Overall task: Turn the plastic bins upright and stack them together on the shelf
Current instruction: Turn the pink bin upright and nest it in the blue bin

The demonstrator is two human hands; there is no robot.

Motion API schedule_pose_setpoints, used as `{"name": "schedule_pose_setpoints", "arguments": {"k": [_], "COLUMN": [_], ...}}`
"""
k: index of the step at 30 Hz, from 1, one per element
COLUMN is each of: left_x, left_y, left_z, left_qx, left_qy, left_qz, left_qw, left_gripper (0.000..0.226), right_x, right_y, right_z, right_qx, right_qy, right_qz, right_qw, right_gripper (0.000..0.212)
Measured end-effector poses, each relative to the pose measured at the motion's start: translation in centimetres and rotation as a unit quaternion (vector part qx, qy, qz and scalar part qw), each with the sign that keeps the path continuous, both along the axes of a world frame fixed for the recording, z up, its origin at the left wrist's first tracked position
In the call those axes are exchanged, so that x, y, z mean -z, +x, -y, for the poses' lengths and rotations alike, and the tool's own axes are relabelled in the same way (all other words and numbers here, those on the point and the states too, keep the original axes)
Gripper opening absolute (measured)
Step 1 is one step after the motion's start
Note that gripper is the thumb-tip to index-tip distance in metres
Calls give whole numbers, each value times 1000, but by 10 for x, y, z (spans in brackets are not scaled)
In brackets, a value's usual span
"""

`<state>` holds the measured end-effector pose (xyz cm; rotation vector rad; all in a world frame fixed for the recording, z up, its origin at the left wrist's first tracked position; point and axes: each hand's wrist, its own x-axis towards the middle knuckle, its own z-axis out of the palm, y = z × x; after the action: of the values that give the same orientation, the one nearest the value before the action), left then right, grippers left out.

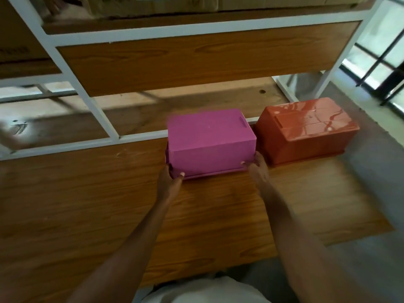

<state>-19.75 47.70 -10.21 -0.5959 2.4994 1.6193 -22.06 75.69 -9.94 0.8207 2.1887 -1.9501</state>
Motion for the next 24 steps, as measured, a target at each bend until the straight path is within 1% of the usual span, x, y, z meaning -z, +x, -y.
{"name": "schedule_pose_setpoints", "arguments": {"k": [2,5,7,9,12,14,15,17,18,19,21,24], "left_x": [-8,-27,-42,-55,-69,-76,-78,-82,-84,-86,-89,-91], "left_y": [5,12,16,19,19,19,17,15,15,14,12,9], "left_z": [0,-1,-2,0,4,5,6,10,12,15,19,23], "left_qx": [2,8,22,41,74,90,95,98,101,109,128,136], "left_qy": [-36,-99,-112,-126,-181,-220,-241,-268,-275,-282,-296,-291], "left_qz": [-23,-53,-95,-140,-202,-249,-273,-316,-330,-336,-333,-319], "left_qw": [999,994,989,981,960,939,926,905,897,892,886,892], "left_gripper": [72,90,95,98,101,92,83,58,45,36,29,28], "right_x": [-3,-24,-40,-49,-63,-69,-71,-74,-76,-79,-81,-79], "right_y": [1,6,7,7,8,9,9,9,9,10,11,13], "right_z": [-3,0,2,0,0,-1,-2,-5,-5,-6,-8,-6], "right_qx": [15,32,51,71,88,96,98,97,100,99,90,68], "right_qy": [18,44,67,85,95,102,104,108,110,107,103,139], "right_qz": [-32,-76,-109,-137,-165,-166,-164,-164,-165,-170,-172,-172], "right_qw": [999,996,990,984,978,976,976,976,975,975,976,973], "right_gripper": [78,67,61,61,60,61,60,53,52,56,68,72]}}
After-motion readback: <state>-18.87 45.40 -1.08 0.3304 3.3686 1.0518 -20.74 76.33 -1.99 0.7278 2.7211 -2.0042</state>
